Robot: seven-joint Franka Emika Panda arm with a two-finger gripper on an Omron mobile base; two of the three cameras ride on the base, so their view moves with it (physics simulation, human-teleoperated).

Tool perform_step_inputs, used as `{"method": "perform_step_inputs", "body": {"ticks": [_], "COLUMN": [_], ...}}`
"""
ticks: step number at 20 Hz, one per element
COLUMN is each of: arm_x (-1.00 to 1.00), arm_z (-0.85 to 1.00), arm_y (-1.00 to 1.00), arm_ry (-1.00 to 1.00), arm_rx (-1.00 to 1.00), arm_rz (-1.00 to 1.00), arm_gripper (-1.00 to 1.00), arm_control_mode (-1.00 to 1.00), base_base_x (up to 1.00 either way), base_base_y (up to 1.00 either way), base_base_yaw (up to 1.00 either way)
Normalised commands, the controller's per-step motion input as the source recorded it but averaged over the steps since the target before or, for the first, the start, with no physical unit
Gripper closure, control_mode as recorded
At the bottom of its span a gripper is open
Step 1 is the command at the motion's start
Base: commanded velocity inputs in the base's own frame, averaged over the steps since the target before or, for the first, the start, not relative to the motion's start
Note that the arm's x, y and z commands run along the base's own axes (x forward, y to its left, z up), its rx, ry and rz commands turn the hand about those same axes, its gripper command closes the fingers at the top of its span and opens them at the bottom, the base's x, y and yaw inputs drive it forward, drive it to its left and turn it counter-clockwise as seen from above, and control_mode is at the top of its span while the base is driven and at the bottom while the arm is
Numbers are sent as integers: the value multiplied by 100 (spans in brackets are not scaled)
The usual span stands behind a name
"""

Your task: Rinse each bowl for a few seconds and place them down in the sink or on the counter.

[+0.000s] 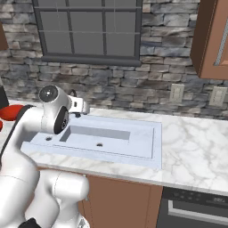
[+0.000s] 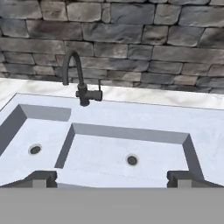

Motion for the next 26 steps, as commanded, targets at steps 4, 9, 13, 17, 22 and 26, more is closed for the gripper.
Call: {"method": "perform_step_inputs", "body": {"ticks": [4,9,13,17,22,26], "arm_x": [32,29,32,28,28,24], "arm_z": [-1,-6,-9,-15,-18,-19], "arm_y": [8,11,16,4,-1,-8], "arm_ry": [0,-2,0,0,-1,-4], "arm_rx": [0,0,0,0,1,1], "arm_rz": [0,0,0,0,0,3], "arm_gripper": [-100,-100,-100,-100,-100,-100], "arm_control_mode": [-100,-100,-100,-100,-100,-100], "base_base_x": [0,0,0,0,0,0], "base_base_y": [0,0,0,0,0,0], "base_base_yaw": [0,0,0,0,0,0]}}
